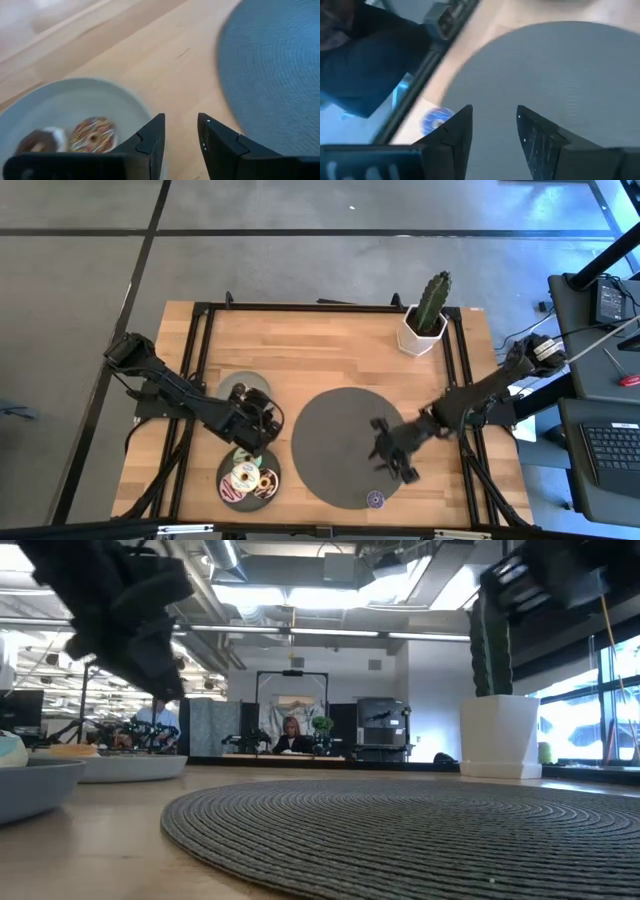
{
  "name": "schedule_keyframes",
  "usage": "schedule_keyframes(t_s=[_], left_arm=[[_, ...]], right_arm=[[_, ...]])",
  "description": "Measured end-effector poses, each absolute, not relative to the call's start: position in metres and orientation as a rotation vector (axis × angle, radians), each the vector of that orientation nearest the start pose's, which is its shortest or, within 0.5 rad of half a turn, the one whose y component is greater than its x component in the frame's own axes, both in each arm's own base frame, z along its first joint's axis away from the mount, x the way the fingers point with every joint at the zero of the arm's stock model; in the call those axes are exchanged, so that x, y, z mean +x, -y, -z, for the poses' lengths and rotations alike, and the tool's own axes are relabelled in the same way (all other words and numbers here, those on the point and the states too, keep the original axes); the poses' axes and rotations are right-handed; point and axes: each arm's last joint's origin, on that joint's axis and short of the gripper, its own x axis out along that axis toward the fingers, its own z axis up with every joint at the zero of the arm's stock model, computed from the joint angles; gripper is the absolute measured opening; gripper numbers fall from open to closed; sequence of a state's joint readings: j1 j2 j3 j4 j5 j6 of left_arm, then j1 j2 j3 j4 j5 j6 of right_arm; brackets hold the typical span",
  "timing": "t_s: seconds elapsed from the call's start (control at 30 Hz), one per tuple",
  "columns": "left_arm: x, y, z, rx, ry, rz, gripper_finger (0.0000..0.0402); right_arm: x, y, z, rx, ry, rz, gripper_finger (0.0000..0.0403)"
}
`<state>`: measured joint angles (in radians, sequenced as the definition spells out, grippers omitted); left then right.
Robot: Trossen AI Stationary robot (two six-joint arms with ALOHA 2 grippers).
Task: Pick & Place donuts
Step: Put the small blue donut on the gray plate
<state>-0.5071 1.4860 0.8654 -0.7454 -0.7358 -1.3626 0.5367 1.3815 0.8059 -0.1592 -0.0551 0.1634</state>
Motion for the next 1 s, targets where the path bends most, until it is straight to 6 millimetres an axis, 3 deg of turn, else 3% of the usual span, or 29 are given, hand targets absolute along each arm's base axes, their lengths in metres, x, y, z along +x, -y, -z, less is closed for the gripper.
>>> schedule_keyframes(t_s=[0.17,0.43,0.77,1.0], left_arm=[[0.239,0.102,-0.188,-0.421,-0.705,-0.776,0.0107],[0.249,0.103,-0.190,-0.456,-0.693,-0.693,0.0111],[0.252,0.107,-0.191,-0.505,-0.707,-0.638,0.0109],[0.252,0.109,-0.191,-0.528,-0.723,-0.612,0.0109]], right_arm=[[0.238,-0.183,-0.200,-0.037,-0.819,-0.501,0.0155],[0.243,-0.213,-0.168,-0.015,-0.824,-0.513,0.0155],[0.243,-0.223,-0.131,-0.091,-0.901,-0.466,0.0144],[0.243,-0.224,-0.128,-0.072,-0.922,-0.472,0.0100]])
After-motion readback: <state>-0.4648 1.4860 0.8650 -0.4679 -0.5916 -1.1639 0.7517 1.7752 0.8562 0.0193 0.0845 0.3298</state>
